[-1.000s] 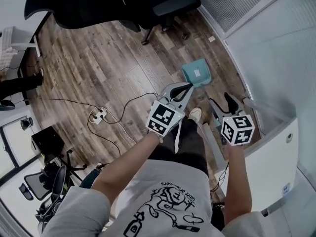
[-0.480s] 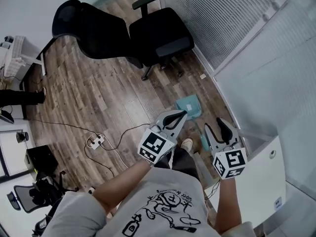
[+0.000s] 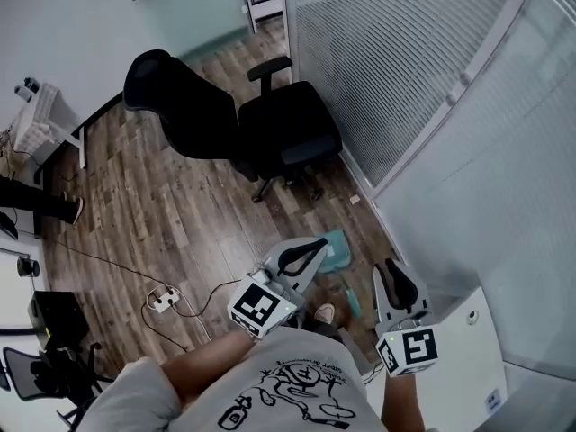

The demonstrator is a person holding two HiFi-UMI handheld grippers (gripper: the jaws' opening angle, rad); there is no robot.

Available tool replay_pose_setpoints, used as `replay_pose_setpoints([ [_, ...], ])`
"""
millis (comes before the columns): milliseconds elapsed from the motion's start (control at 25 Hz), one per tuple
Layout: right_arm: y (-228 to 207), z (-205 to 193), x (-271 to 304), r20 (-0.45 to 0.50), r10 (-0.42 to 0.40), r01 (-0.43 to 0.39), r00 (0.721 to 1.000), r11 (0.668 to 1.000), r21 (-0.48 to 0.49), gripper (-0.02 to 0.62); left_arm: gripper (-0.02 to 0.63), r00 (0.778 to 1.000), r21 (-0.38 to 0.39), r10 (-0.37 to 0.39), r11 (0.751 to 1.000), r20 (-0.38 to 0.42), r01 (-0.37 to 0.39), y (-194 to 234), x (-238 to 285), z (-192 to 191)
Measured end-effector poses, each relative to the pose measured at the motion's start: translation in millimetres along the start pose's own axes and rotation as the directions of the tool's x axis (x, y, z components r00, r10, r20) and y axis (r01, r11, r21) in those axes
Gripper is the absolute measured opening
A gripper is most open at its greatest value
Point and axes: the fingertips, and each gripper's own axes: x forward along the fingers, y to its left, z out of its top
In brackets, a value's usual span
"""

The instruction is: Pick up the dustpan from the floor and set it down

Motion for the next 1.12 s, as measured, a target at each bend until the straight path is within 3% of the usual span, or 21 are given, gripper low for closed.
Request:
replay_pose_setpoints([
  [360, 18.4, 68.0, -47.3, 0.12, -0.064, 0.072, 0.991, 0.995, -0.066, 0.049, -0.006, 0.992, 0.015, 0.08, 0.997, 0.099, -0.082, -9.0, -38.0, 65.4],
  [560, 17.2, 80.3, -63.1, 0.159, -0.095, 0.104, 0.983, 0.993, -0.049, 0.032, -0.006, 0.986, 0.029, 0.119, 0.992, 0.118, -0.123, -8.2, -54.6, 77.7],
  [1120, 15.6, 88.7, -64.8, 0.164, -0.1, 0.111, 0.981, 0.992, -0.059, 0.02, -0.006, 0.986, 0.017, 0.092, 0.995, 0.136, -0.096, -15.8, -52.6, 82.0],
])
